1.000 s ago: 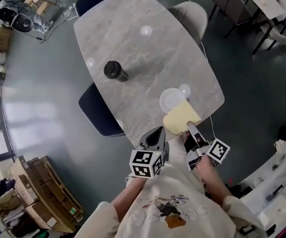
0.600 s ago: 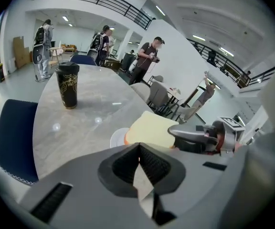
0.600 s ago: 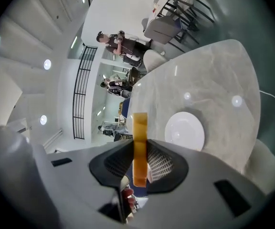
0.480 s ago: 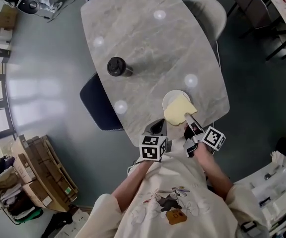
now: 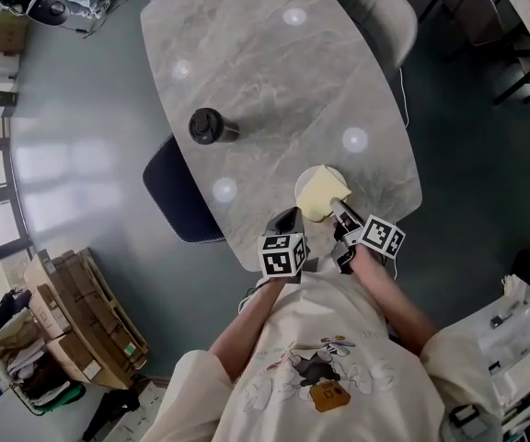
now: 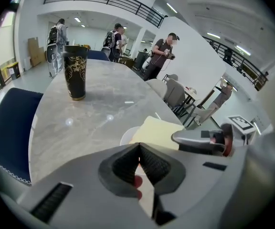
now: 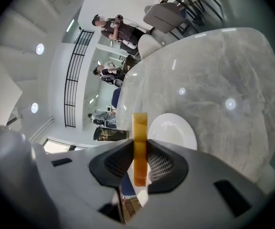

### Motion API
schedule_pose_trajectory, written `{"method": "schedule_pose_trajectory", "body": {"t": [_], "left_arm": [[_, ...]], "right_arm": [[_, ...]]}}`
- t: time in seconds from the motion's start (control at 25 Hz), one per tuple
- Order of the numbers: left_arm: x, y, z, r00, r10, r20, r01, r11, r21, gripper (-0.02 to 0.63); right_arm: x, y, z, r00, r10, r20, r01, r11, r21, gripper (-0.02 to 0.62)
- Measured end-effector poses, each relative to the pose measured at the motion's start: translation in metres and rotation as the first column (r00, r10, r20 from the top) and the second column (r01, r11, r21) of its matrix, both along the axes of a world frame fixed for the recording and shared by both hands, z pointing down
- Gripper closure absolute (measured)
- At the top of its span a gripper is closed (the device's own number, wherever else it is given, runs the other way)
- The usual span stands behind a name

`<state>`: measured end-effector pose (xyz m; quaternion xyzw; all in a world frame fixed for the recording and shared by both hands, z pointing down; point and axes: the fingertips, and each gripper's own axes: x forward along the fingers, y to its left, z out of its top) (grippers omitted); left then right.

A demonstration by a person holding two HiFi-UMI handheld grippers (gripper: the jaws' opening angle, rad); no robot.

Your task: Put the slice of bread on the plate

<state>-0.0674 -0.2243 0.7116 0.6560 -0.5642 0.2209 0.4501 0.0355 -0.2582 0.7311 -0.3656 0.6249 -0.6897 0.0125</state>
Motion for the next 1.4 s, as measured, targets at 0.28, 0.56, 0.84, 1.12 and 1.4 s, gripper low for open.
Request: {"method": "schedule_pose_trajectory", "body": {"t": [0.28, 0.56, 0.84, 1.12, 1.4], "left_arm": [[0.006, -0.005, -0.005, 1.000, 0.030, 0.003, -0.030, 1.000, 0.004, 0.595], [0.004, -0.005, -0.010, 0.999, 0.042, 0.010, -0.042, 0.999, 0.024, 0.595], [-0.003, -0.006, -0.018, 0.999, 0.048, 0.017, -0.049, 0.998, 0.050, 0.595], [-0.013, -0.003, -0.027, 0.999, 0.046, 0.021, -0.048, 0.996, 0.077, 0.595], [-0.025, -0.001, -0.033, 0.999, 0.031, 0.022, -0.033, 0.995, 0.094, 0.595]], "right_arm": [[0.009, 0.003, 0.032, 0.996, -0.011, -0.093, 0.000, 0.993, -0.122, 0.509], [0.007, 0.008, 0.036, 0.996, -0.027, -0.084, 0.014, 0.987, -0.157, 0.509], [0.009, 0.010, 0.040, 0.991, -0.059, -0.119, 0.039, 0.986, -0.164, 0.363], [0.005, 0.019, 0.047, 0.905, -0.271, -0.328, 0.257, 0.963, -0.087, 0.279], [-0.011, 0.024, 0.052, 0.711, -0.498, -0.497, 0.545, 0.836, -0.057, 0.242]]}}
